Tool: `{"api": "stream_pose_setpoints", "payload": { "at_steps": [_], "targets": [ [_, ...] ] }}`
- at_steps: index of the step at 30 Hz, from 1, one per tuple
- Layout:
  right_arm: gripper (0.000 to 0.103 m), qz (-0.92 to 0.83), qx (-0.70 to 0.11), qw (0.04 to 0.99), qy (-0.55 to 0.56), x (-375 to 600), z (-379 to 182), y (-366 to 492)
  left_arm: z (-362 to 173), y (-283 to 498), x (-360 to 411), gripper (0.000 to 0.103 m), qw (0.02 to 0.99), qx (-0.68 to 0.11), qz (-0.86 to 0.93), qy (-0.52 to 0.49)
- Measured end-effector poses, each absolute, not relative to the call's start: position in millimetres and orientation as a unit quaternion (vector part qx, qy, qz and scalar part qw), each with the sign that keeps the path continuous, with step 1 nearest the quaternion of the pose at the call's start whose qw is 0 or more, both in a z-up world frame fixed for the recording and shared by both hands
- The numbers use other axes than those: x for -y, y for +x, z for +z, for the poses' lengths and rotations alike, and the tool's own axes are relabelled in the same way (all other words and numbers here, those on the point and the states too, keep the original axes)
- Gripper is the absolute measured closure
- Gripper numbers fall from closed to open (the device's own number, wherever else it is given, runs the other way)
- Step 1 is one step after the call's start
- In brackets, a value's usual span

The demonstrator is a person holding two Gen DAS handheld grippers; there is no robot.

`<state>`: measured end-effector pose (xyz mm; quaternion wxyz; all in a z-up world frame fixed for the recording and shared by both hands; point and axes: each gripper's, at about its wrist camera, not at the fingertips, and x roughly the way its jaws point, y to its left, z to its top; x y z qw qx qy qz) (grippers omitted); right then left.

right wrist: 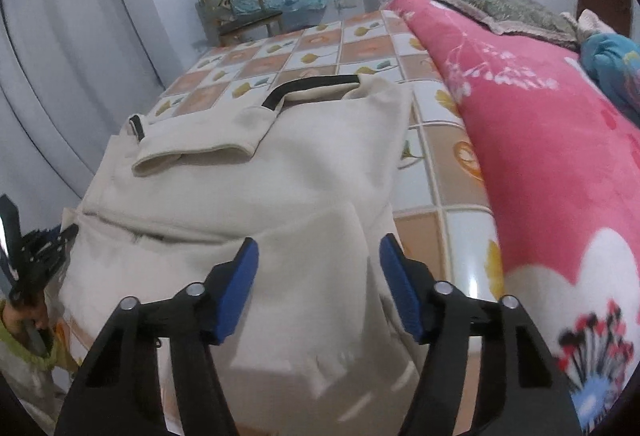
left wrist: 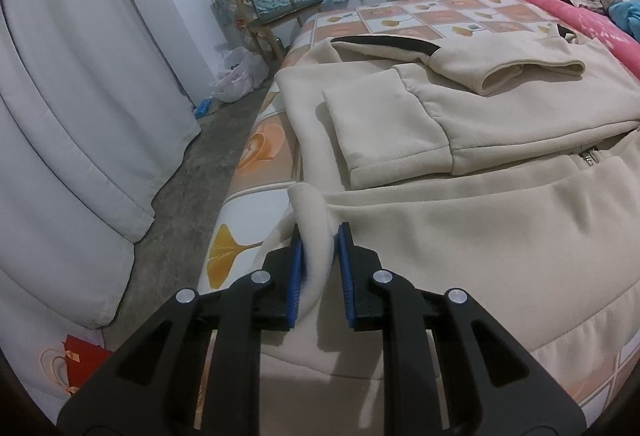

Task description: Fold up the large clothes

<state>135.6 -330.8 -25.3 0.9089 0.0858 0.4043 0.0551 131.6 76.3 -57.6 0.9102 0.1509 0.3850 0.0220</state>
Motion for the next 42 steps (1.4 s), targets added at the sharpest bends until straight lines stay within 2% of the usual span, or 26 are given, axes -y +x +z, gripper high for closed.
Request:
{"api": "stream_pose_setpoints", "payload": {
  "at_steps": [7,12,14,42],
  "targets": [
    [0.053,0.040,-0.428,0.899,0.084,332,-44,157,-57,132,-77,0.087,0.909,-0.387,0.021,0.150],
    [0.069,0.022,-0.431,0.901,0.036,321,-40,144,-58,133,-76,0.087,0.908,-0.390,0.023,0.150],
    [0.072,0.014,-0.430,0.902,0.016,317,-40,141,-58,133,-75,0.087,0.908,-0.390,0.024,0.152],
    [0.073,-0.011,-0.433,0.901,-0.022,307,-43,147,-58,134,-77,0.087,0.904,-0.397,0.024,0.155]
  ]
}}
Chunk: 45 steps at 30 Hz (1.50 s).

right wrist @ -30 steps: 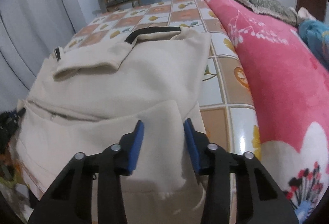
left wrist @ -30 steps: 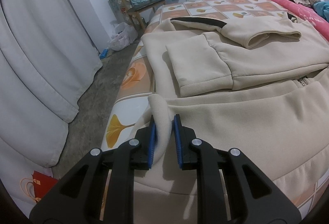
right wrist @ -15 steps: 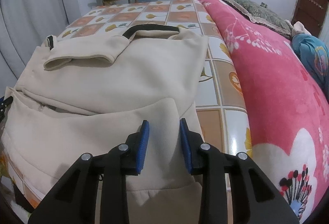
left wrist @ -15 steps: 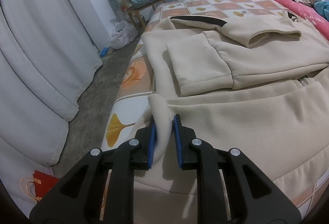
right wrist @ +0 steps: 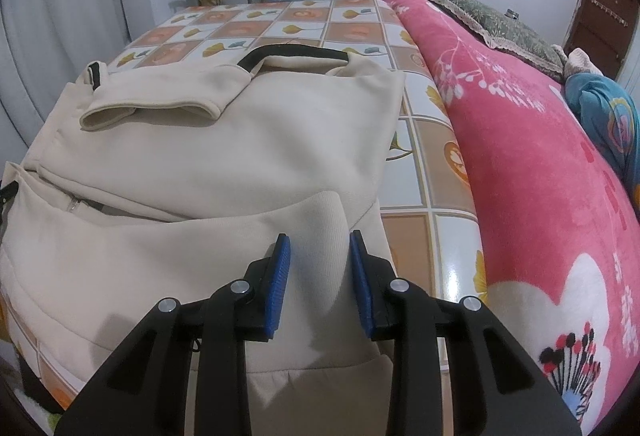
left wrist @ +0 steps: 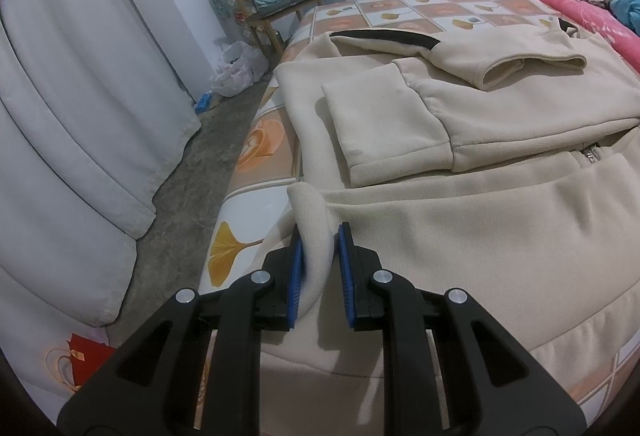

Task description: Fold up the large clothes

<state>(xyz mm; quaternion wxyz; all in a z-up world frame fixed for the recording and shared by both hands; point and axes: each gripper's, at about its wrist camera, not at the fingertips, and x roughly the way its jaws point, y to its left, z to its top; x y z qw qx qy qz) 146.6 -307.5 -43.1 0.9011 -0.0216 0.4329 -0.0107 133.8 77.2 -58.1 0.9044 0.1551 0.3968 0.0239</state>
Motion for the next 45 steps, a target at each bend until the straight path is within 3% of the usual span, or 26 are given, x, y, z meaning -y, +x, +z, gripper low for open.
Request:
{"api": "stream_pose_setpoints", "payload": {
  "at_steps": [11,14,15,18,32,40,45],
  "targets": [
    [0.073,-0.013,-0.431,0.902,-0.029,307,-44,147,-58,133,-77,0.086,0.905,-0.394,0.025,0.156],
    [0.087,-0.016,-0.426,0.904,-0.037,306,-43,145,-58,132,-79,0.087,0.907,-0.389,0.025,0.158],
    [0.093,-0.015,-0.421,0.906,-0.036,306,-40,142,-58,132,-80,0.092,0.909,-0.386,0.026,0.157],
    [0.096,-0.010,-0.406,0.913,-0.029,306,-28,130,-50,122,-83,0.098,0.918,-0.363,0.031,0.155],
    [0.097,-0.016,-0.234,0.972,-0.026,298,88,40,64,19,-117,0.098,0.978,-0.190,-0.001,0.081],
    [0.097,-0.006,-0.201,0.978,-0.056,299,116,122,98,96,-120,0.098,0.984,-0.163,-0.021,0.074],
    [0.097,-0.001,-0.211,0.977,-0.037,315,123,208,105,189,-126,0.098,0.978,-0.198,-0.029,0.057]
  ]
}}
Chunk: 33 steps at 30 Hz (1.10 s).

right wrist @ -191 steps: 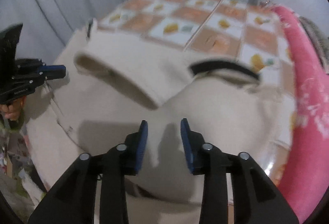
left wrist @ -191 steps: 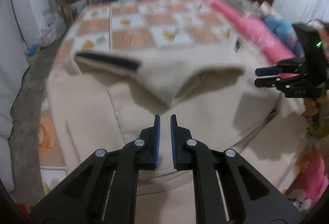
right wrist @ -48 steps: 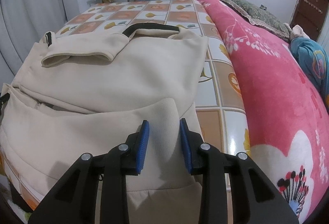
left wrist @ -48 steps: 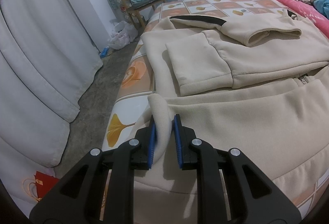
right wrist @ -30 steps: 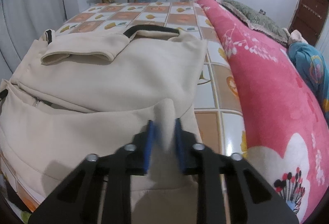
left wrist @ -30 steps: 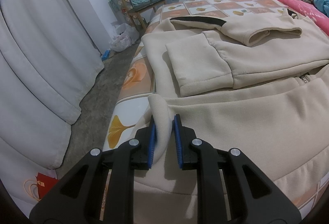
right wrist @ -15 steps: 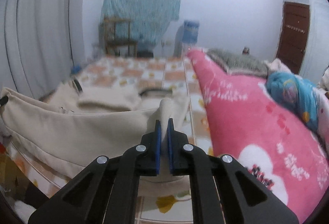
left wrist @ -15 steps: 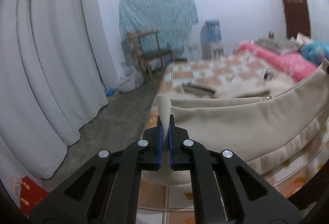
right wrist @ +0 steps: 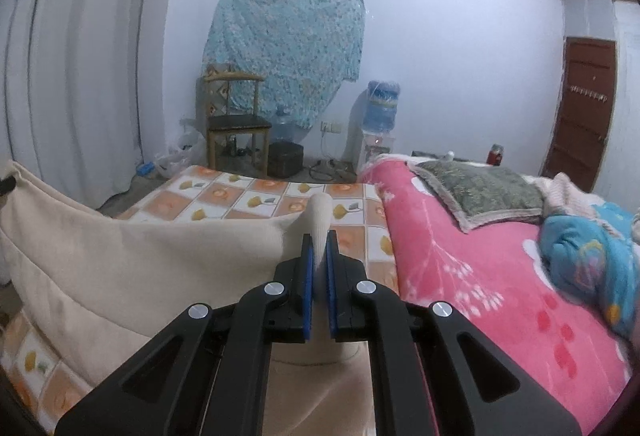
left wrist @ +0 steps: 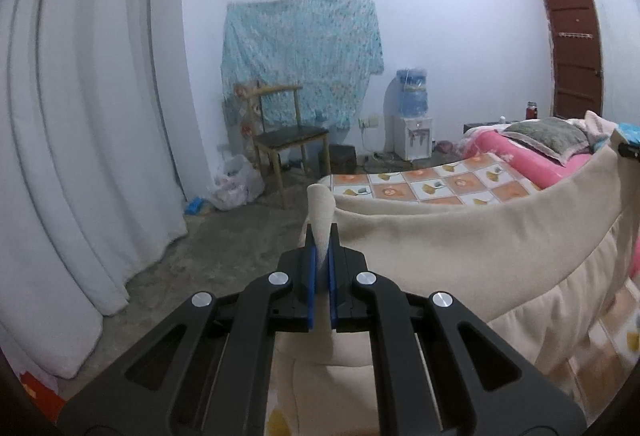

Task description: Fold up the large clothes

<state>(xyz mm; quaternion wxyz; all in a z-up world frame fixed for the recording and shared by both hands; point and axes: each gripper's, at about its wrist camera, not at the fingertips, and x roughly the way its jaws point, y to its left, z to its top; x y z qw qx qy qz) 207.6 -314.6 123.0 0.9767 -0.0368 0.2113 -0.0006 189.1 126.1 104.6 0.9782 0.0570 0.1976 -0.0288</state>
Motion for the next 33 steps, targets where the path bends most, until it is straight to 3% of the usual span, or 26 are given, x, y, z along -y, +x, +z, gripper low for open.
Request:
{"api": "stream_pose_setpoints", "payload": {
  "at_steps": [6,9,11,16,21,23,28,33],
  "targets": [
    [0.096,0.009,-0.306,0.952,0.012,325,61,310,38,300,-117,0.094,0.943,-0.327,-0.027,0.047],
    [0.088,-0.009,-0.390,0.920,0.036,336,6,357,-10,333,-118,0.091,0.918,-0.394,-0.001,0.051],
    [0.087,-0.040,-0.427,0.902,0.047,348,-21,372,-31,345,-127,0.080,0.905,-0.424,0.011,0.033],
    [0.074,-0.044,-0.400,0.907,0.126,378,-6,341,-3,316,-144,0.063,0.920,-0.390,0.009,-0.015],
    [0.054,-0.020,-0.361,0.922,0.136,376,27,277,31,272,-136,0.049,0.933,-0.359,-0.025,-0.008],
    [0.049,-0.007,-0.356,0.925,0.130,369,34,255,37,258,-126,0.036,0.934,-0.355,-0.043,-0.003],
    [0.034,0.007,-0.360,0.927,0.108,343,31,195,42,199,-105,0.018,0.932,-0.353,-0.084,0.009],
    [0.026,-0.009,-0.384,0.918,0.101,315,7,138,34,143,-82,0.012,0.932,-0.350,-0.097,0.015]
  ]
}}
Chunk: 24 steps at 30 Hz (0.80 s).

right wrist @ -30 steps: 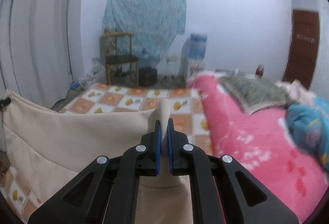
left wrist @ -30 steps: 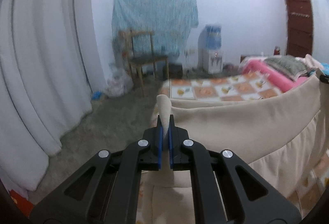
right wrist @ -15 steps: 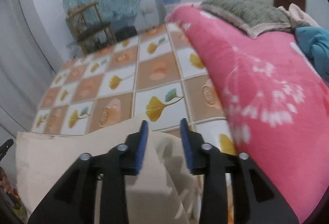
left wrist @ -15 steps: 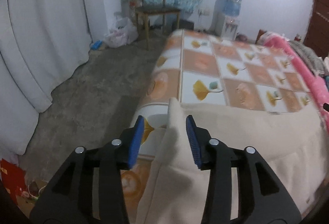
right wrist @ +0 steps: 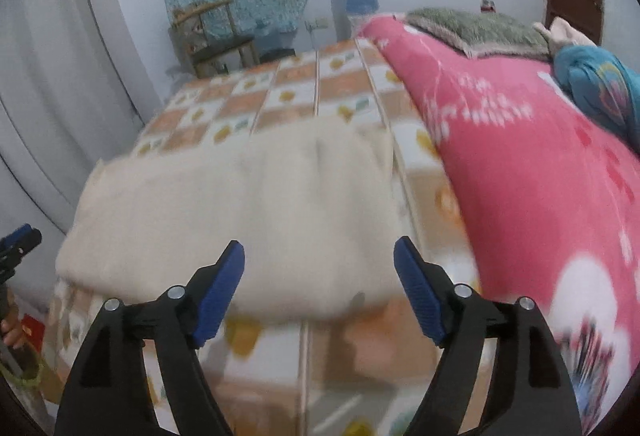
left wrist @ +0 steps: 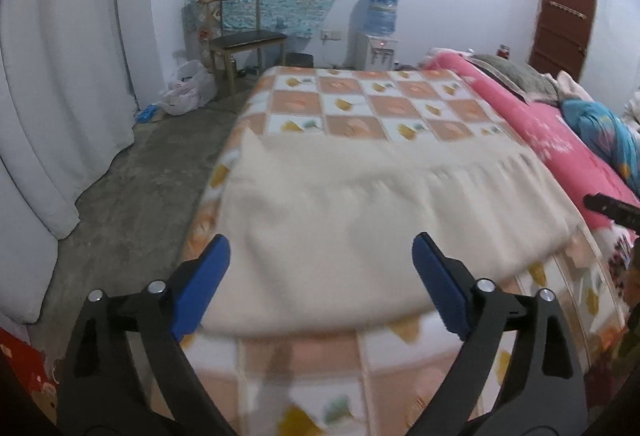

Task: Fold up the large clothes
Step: 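Open both grippers and pull them back from the folded jacket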

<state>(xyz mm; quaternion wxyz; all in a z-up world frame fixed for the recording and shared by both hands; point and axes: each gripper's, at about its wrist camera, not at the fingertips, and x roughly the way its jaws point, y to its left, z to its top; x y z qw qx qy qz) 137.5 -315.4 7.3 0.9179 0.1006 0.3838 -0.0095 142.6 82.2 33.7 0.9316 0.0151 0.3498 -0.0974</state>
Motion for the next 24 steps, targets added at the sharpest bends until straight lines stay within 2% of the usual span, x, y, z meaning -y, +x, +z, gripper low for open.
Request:
{"api": "stream_pose_setpoints", "payload": {
  "at_steps": [5,11,17,24],
  "targets": [
    [0.017,-0.016,-0.398,0.911,0.105,286,-11,97,12,98,-64,0.011,0.921,-0.375,-0.106,-0.021],
    [0.007,-0.047,-0.336,0.940,0.039,256,6,59,7,67,-54,0.008,0.927,-0.365,-0.075,-0.032],
    [0.007,-0.053,-0.274,0.960,0.005,239,33,41,18,57,-42,0.008,0.933,-0.356,-0.052,-0.015],
    [0.007,-0.017,-0.309,0.951,0.029,234,32,46,30,60,-24,0.008,0.939,-0.344,-0.015,0.007]
  ]
}}
